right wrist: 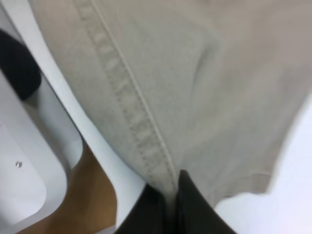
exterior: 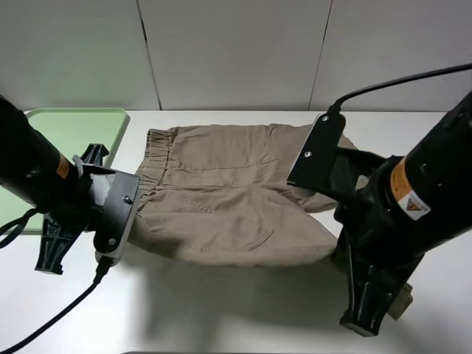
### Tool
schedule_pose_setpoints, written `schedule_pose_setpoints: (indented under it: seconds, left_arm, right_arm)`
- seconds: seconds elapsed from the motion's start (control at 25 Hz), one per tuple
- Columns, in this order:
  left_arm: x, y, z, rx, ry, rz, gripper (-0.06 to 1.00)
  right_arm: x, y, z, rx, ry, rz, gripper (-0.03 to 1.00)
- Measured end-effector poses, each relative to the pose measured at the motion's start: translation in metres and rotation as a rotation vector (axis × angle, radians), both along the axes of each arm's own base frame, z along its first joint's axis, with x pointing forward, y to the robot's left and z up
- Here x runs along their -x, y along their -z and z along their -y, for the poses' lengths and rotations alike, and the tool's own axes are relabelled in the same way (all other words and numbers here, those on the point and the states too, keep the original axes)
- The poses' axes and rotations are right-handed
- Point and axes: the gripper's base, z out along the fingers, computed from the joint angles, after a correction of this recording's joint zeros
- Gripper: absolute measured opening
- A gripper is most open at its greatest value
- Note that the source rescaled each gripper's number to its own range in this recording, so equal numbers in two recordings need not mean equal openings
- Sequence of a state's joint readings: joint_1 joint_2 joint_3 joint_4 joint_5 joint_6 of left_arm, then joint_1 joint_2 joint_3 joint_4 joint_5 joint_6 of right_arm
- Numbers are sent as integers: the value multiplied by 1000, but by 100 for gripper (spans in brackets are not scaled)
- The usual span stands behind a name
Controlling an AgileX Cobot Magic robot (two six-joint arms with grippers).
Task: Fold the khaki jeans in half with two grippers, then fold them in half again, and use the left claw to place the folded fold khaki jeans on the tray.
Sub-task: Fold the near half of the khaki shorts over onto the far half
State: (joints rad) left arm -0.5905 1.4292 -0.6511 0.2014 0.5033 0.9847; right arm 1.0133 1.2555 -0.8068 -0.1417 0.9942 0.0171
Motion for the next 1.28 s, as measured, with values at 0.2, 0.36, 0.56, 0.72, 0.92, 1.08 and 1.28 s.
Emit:
schedule_pose_setpoints:
  seconds: [0.2,0.36,0.56,0.72,0.92,1.08,1.28]
  left_arm:
    - [10,-17,-4,50,-42,0,0]
    - [20,-32,-8,85,-65,2,0]
    - [33,-46,-17,83,-72,-3,0]
    - [41,-51,-22,71,-80,-27,0]
    - [43,-52,-23,62,-84,-39,0]
    - [42,-52,-22,74,-83,-28,0]
    - [35,-47,-19,101,-102,9,0]
  right_arm:
    - [1,-13,3,9,23,-3,0]
    - [2,-19,3,22,35,-23,0]
    - [2,-33,-1,3,47,-34,0]
    - [2,-47,-3,-25,54,-44,0]
    - [3,-54,-5,-43,49,-44,0]
    - [-2,-55,-3,-9,19,12,0]
    - [-22,-53,2,22,34,105,0]
